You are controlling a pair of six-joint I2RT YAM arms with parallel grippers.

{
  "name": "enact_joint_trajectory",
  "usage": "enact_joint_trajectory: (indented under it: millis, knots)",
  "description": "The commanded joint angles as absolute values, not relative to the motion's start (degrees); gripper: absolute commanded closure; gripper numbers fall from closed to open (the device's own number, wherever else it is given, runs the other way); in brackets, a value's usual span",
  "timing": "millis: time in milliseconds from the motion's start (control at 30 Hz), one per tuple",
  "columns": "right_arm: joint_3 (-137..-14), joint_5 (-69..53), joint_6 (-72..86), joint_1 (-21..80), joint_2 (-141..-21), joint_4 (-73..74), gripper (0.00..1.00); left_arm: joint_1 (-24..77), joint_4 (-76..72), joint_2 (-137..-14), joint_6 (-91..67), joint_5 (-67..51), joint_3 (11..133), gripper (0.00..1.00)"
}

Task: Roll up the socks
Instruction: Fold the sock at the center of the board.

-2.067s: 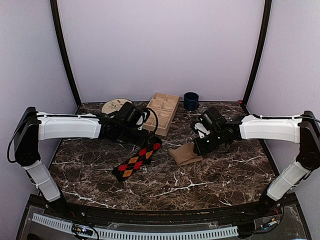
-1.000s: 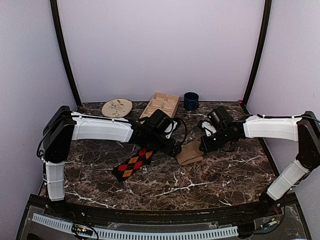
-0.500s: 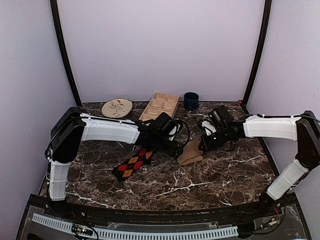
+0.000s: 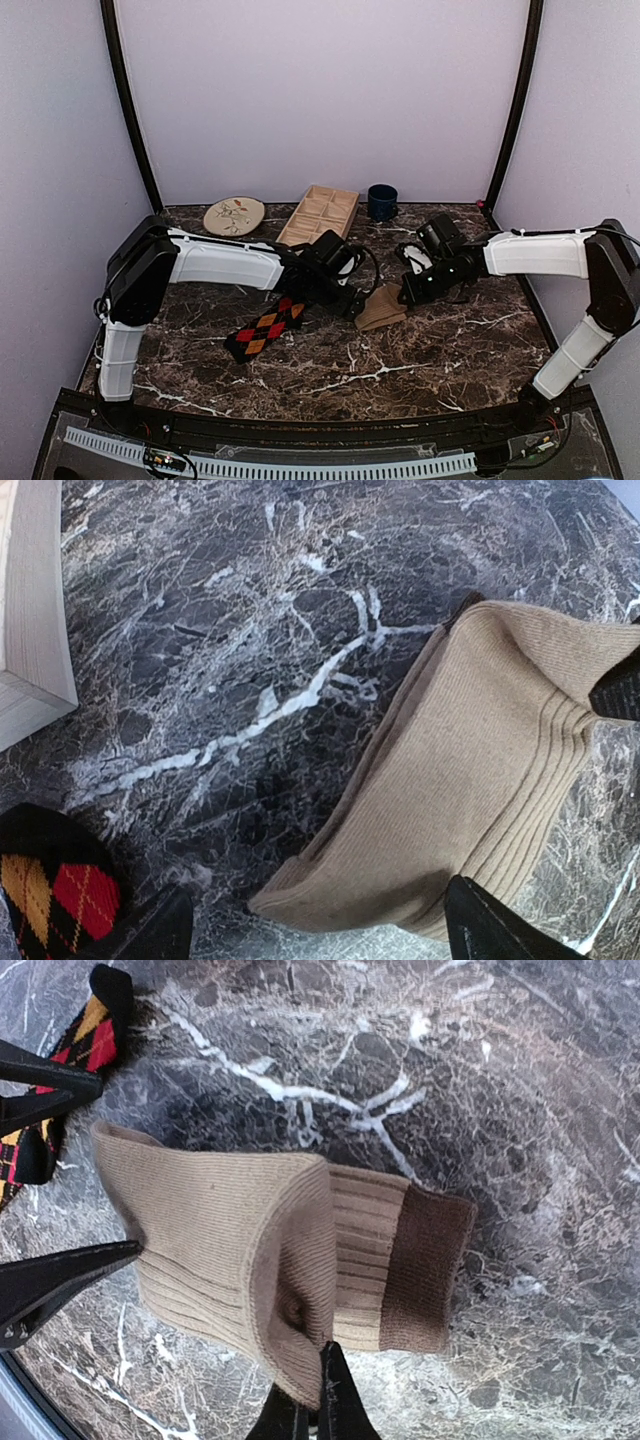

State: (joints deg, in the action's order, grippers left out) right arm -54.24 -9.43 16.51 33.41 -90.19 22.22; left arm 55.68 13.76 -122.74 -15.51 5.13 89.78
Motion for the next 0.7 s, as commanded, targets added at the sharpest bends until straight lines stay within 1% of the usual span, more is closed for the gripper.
enact_joint_trajectory:
  millis: [0,167,333,567,667]
  knots:
    - [-53.11,-10.34,16.27,32.89,-90.88,20.26,1.00,55.99,15.71,-123.54,-16.03,4.99,90.88,0.10]
    - [-52.38,-10.63,17.10,32.89,-90.87,19.57,0.99,55.99,15.90,-124.30,-16.32,4.81,90.79,0.10]
    - [-51.97,-10.48,17.73,32.79,-90.97,18.94,0.93,55.99,16.24,-124.93,-16.65,4.55,90.62,0.10]
    - [-51.97,-9.06,18.04,32.26,-92.23,18.72,0.79,56.05,16.52,-125.21,-16.87,4.34,90.61,0.10]
    - [-52.10,-8.26,17.96,32.17,-92.75,18.78,0.77,56.07,16.52,-125.31,-16.88,4.31,90.68,0.10]
